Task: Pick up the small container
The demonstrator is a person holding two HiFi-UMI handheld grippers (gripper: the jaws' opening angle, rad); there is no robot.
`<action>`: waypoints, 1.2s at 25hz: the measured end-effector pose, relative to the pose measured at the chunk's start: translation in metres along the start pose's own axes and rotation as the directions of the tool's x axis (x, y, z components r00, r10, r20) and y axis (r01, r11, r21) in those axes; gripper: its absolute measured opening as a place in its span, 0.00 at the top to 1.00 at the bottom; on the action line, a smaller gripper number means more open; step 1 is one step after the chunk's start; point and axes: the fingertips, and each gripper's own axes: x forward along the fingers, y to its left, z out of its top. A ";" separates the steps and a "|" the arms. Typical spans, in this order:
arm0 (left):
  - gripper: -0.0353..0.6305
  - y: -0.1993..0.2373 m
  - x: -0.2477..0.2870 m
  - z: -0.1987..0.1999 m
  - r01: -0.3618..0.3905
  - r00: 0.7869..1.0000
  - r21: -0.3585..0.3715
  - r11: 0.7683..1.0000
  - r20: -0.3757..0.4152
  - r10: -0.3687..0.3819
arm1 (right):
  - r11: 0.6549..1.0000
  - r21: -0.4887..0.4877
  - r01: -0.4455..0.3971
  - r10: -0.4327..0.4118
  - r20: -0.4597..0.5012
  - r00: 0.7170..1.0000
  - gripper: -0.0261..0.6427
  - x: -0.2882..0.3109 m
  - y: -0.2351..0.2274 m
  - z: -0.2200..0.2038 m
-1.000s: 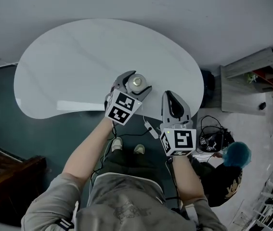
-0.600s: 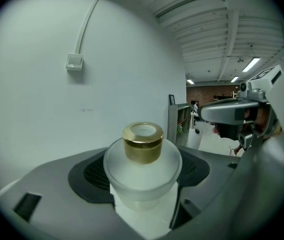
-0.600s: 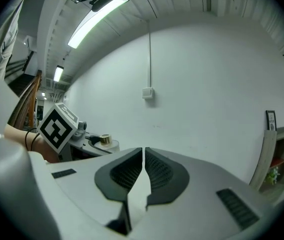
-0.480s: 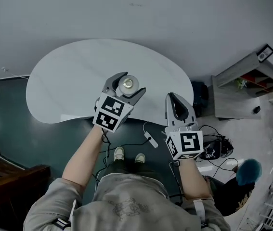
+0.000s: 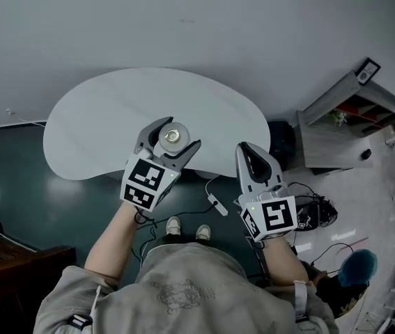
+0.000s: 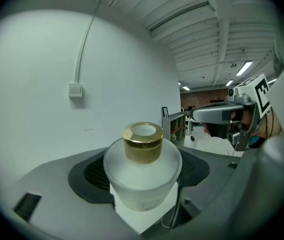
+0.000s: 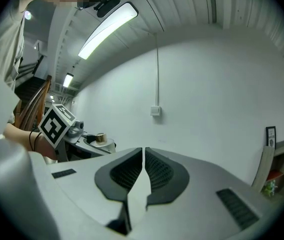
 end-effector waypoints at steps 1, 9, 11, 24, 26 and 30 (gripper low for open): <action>0.43 -0.003 -0.006 0.003 -0.002 1.000 0.012 1.000 0.004 0.002 | 1.000 -0.005 -0.007 0.007 0.002 1.000 0.91 -0.004 0.003 0.001; 0.43 -0.029 -0.051 0.009 -0.014 0.999 0.045 0.999 0.031 0.012 | 1.000 0.021 -0.020 0.020 -0.004 1.000 0.91 -0.039 0.021 -0.005; 0.43 -0.036 -0.060 0.008 -0.016 0.999 0.044 0.999 0.033 0.015 | 1.000 0.019 -0.020 0.020 -0.005 1.000 0.91 -0.048 0.026 -0.007; 0.43 -0.068 -0.069 -0.029 0.008 1.000 0.009 1.000 -0.025 -0.007 | 0.998 0.038 -0.045 0.046 -0.042 0.998 0.91 -0.072 0.035 -0.025; 0.43 -0.071 -0.068 -0.029 0.011 1.000 0.005 1.000 -0.028 -0.011 | 0.998 0.037 -0.054 0.056 -0.039 0.998 0.91 -0.073 0.034 -0.024; 0.43 -0.073 -0.067 -0.028 0.011 1.000 0.003 1.000 -0.028 -0.011 | 0.998 0.041 -0.057 0.059 -0.043 0.997 0.91 -0.074 0.035 -0.025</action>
